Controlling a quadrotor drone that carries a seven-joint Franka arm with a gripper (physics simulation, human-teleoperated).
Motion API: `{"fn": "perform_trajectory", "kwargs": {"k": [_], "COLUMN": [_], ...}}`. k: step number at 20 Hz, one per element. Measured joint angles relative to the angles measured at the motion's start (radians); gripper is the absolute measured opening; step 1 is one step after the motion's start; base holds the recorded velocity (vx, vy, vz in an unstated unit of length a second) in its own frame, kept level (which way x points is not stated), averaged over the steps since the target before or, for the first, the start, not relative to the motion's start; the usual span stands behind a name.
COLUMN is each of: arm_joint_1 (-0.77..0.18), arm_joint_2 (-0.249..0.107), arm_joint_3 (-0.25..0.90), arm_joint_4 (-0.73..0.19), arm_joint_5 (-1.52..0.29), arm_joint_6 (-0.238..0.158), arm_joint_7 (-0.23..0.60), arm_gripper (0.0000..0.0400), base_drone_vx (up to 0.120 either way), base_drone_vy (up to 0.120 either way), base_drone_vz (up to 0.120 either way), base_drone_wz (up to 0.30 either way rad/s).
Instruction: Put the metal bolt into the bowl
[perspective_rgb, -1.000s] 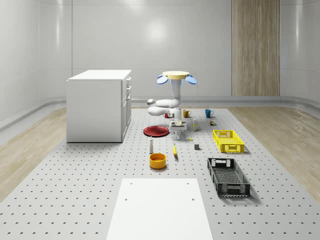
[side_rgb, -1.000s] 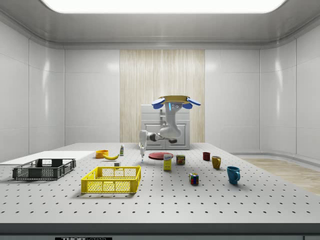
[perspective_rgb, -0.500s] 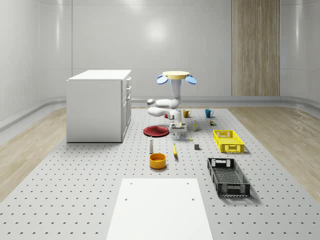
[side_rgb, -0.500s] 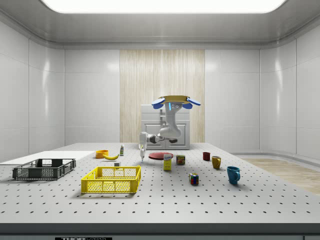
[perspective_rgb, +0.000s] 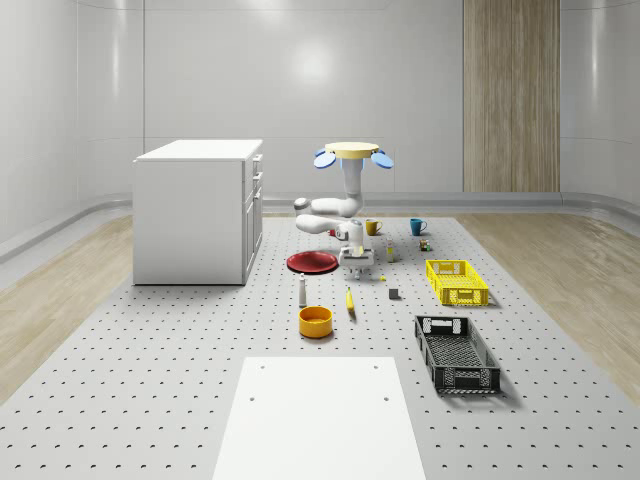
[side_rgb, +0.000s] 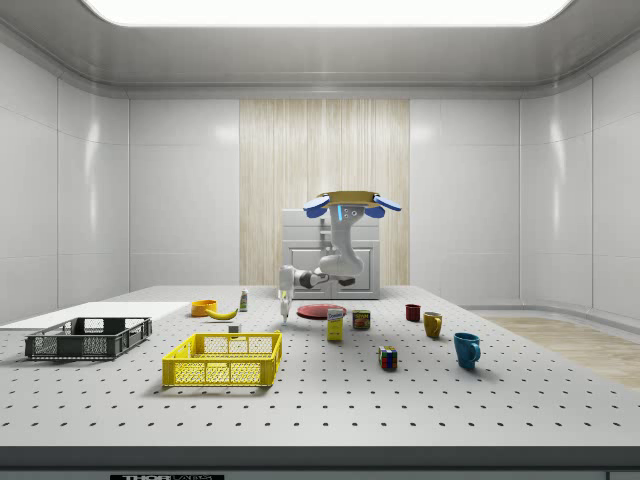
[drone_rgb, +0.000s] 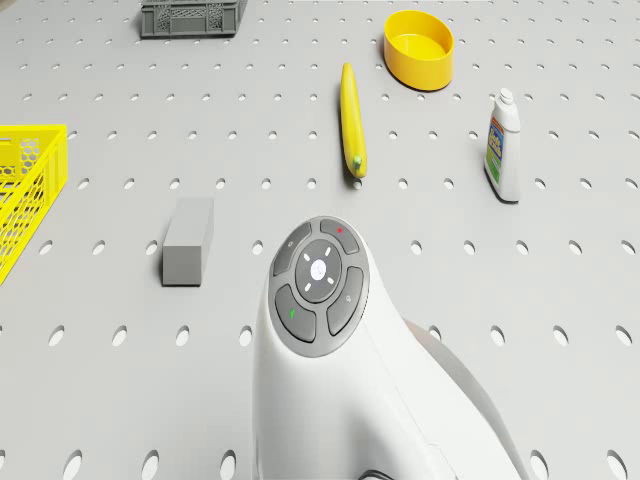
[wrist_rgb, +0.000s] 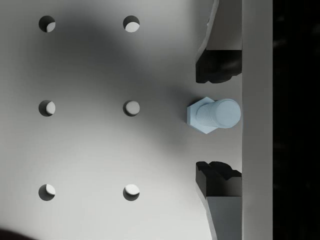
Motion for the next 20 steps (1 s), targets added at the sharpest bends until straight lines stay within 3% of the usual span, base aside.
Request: {"fn": "perform_trajectory", "kwargs": {"k": [5, 15, 20], "arm_joint_1": [-0.002, -0.002, -0.002], "arm_joint_2": [-0.005, -0.011, -0.015], "arm_joint_3": [-0.001, 0.034, 0.068], "arm_joint_4": [0.001, -0.007, -0.013], "arm_joint_5": [0.0, 0.034, 0.069], "arm_joint_6": [0.005, -0.001, -0.007], "arm_joint_7": [0.001, 0.009, 0.01], "arm_gripper": [0.0127, 0.0107, 0.0102], "base_drone_vx": [0.0, 0.0, 0.04], "base_drone_vy": [0.0, 0.0, -0.048], "base_drone_vz": [0.0, 0.0, 0.12], "base_drone_wz": [0.0, 0.0, 0.0]}}
